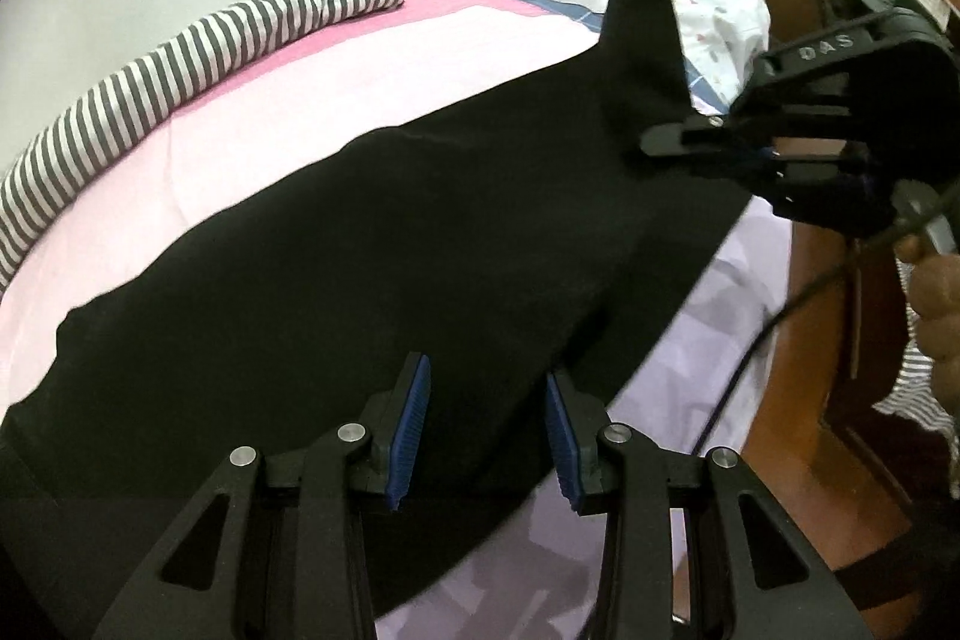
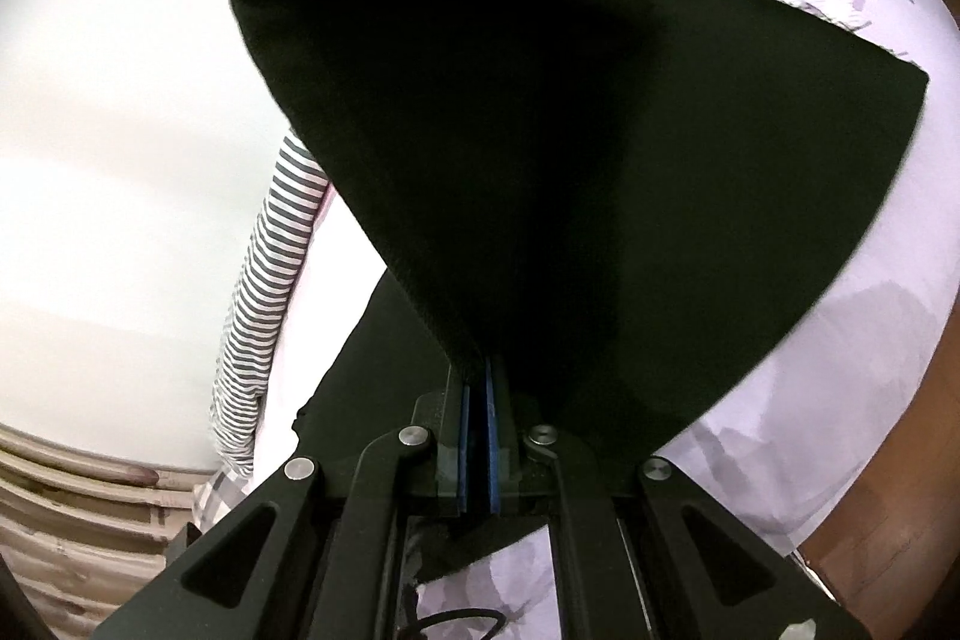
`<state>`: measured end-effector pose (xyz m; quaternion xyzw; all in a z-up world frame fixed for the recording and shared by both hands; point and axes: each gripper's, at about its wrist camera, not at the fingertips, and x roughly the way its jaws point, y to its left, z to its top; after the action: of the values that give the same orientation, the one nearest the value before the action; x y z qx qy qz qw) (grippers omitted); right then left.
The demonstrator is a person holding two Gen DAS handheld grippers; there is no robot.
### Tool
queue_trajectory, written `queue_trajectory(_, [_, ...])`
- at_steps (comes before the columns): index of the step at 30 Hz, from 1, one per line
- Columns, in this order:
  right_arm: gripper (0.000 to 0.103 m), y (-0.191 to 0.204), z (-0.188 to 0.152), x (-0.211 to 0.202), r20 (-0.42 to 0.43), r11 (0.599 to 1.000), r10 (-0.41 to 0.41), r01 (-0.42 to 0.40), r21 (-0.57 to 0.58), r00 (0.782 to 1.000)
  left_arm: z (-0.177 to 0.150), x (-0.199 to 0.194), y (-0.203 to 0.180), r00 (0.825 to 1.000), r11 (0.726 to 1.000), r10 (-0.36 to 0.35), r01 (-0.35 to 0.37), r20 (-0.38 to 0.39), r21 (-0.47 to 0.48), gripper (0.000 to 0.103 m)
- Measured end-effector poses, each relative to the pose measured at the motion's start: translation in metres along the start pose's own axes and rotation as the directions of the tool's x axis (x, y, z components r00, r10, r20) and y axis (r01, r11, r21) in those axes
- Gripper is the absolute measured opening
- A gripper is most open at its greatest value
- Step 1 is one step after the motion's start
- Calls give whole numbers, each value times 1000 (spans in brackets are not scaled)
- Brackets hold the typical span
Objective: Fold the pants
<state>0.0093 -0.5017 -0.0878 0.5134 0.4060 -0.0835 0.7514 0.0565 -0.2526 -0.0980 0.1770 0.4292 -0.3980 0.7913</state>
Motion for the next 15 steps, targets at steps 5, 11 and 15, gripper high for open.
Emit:
queue_trajectory(5, [9,-2,-3,4,-11,999,-26,26,22,1000,5,4,-5,1000,1000,-14,14,20,19,11])
queue_trajectory(11, [28,-3,2,0,-5,991,-132,132,-3,991,-1,3,-13,999,999,-11,10,30,43,10])
queue_trajectory(15, [28,12,8,-5,27,976,-207,208,-70,978,-2,-1,-18,998,997,-5,0,56,76,10])
